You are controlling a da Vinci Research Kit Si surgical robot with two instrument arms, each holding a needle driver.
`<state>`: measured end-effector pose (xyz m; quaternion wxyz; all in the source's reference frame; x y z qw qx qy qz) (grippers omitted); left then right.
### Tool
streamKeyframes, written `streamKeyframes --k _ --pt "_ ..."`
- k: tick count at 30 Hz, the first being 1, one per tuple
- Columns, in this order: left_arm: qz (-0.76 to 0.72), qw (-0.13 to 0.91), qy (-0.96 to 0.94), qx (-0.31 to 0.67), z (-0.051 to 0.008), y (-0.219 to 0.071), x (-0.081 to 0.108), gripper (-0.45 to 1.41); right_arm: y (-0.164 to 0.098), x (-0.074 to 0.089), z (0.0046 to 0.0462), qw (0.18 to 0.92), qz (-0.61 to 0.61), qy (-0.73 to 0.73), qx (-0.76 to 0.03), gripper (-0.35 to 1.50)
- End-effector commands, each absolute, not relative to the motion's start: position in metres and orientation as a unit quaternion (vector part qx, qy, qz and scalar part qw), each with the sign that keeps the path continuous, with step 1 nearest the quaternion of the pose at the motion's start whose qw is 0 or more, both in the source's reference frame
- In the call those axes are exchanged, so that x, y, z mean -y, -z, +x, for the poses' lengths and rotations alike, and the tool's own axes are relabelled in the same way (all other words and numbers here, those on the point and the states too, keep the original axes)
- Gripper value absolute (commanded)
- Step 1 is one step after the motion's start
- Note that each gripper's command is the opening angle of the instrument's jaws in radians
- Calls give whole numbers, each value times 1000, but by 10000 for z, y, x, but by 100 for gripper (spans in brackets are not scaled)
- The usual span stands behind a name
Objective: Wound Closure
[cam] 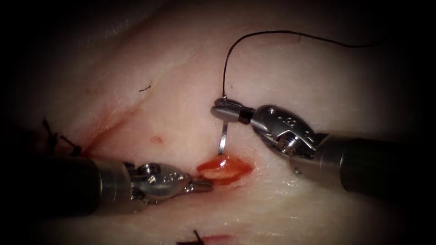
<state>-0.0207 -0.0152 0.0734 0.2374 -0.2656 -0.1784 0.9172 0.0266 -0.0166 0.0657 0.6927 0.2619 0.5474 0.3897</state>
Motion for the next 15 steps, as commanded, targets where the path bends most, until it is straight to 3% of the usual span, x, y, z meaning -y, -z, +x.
streamKeyframes --k 1,15 --pt "-266 238 -917 179 -212 -739 153 -3 -658 166 276 685 269 -400 -547 -35" --pt "-266 239 -917 179 -205 -739 153 -6 -656 172 289 563 391 -455 -568 -35"
